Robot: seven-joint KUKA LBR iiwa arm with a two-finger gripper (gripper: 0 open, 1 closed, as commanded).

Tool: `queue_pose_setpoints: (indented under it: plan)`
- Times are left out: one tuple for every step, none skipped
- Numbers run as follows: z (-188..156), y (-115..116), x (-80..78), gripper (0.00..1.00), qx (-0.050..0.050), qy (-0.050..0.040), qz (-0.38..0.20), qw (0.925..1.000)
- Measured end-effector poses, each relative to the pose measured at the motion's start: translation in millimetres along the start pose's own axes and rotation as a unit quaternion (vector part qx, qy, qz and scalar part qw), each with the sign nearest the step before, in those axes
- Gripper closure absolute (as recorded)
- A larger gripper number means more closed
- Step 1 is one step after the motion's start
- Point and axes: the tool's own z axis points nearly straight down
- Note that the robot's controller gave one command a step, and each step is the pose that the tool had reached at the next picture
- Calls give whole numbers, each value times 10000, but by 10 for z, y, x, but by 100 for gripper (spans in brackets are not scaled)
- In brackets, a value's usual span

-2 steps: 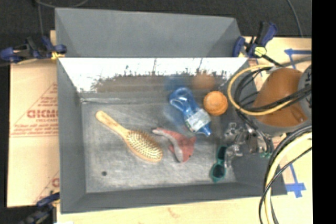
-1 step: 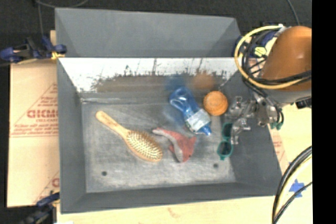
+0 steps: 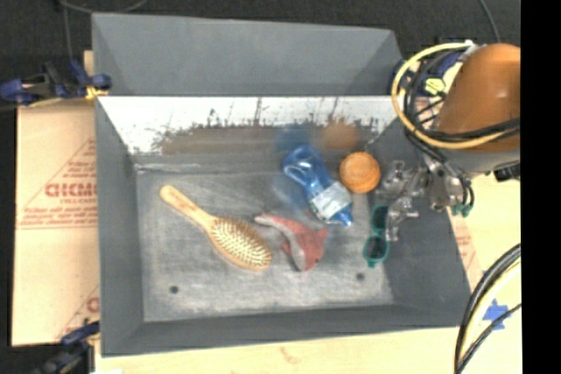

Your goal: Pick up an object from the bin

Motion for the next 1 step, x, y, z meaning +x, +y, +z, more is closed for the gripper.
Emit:
queue_pose_setpoints:
  plan:
    - [-424,13,101,100,-11,39,-241,9997]
